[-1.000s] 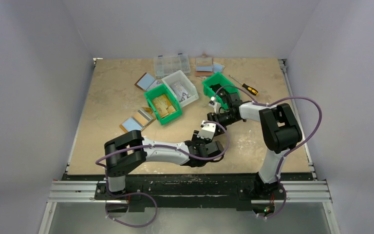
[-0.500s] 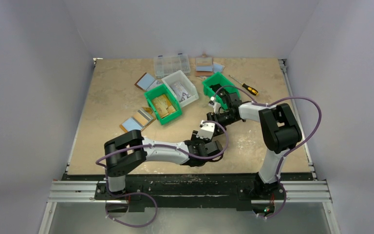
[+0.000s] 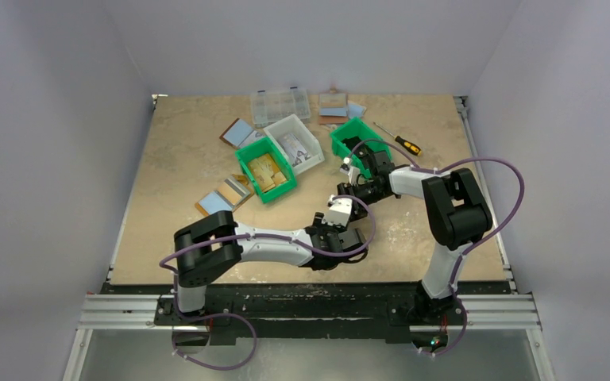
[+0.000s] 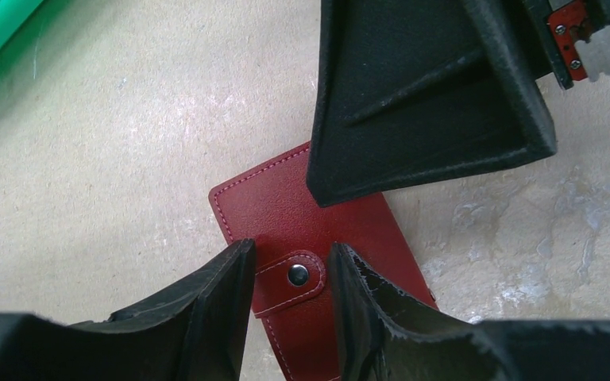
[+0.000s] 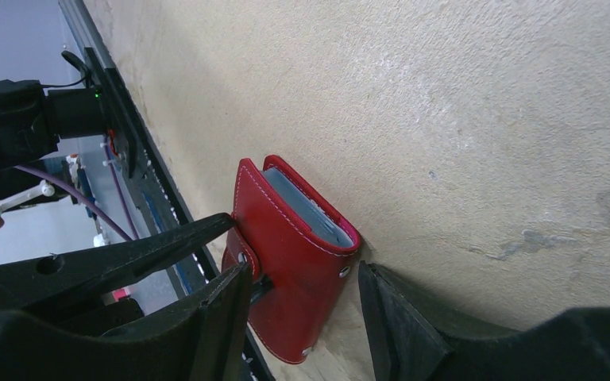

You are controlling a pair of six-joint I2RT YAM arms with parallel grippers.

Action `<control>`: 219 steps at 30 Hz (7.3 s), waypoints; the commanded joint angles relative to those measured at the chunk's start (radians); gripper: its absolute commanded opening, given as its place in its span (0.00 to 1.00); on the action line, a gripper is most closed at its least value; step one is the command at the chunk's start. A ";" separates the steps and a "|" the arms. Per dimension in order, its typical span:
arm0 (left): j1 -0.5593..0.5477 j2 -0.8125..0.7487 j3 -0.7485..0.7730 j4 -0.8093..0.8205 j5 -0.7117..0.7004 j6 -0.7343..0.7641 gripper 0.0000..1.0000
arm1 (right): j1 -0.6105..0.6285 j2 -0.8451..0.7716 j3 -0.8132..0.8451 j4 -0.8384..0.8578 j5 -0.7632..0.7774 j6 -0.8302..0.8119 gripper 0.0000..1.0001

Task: Take the credit cards out of the card holder
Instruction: Open the card holder at the center of the board.

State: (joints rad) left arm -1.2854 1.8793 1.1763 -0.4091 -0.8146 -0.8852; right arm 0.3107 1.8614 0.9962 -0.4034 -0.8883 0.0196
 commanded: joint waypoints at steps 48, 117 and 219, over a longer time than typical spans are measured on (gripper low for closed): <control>-0.012 -0.348 -0.282 0.318 -0.006 0.058 0.00 | 0.031 0.027 -0.005 -0.010 -0.075 -0.091 0.83; 0.201 -0.878 -0.895 0.586 0.349 -0.248 0.70 | 0.019 -0.316 0.022 -0.118 0.032 -0.452 0.73; 0.233 -1.151 -0.564 -0.263 0.169 -0.109 0.52 | 0.043 -0.347 0.048 -0.224 0.008 -0.553 0.74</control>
State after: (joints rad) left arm -1.0496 0.8562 0.5808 -0.7258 -0.7120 -1.2045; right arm 0.3424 1.5108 1.0069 -0.6155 -0.8375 -0.5011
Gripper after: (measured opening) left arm 0.508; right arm 0.743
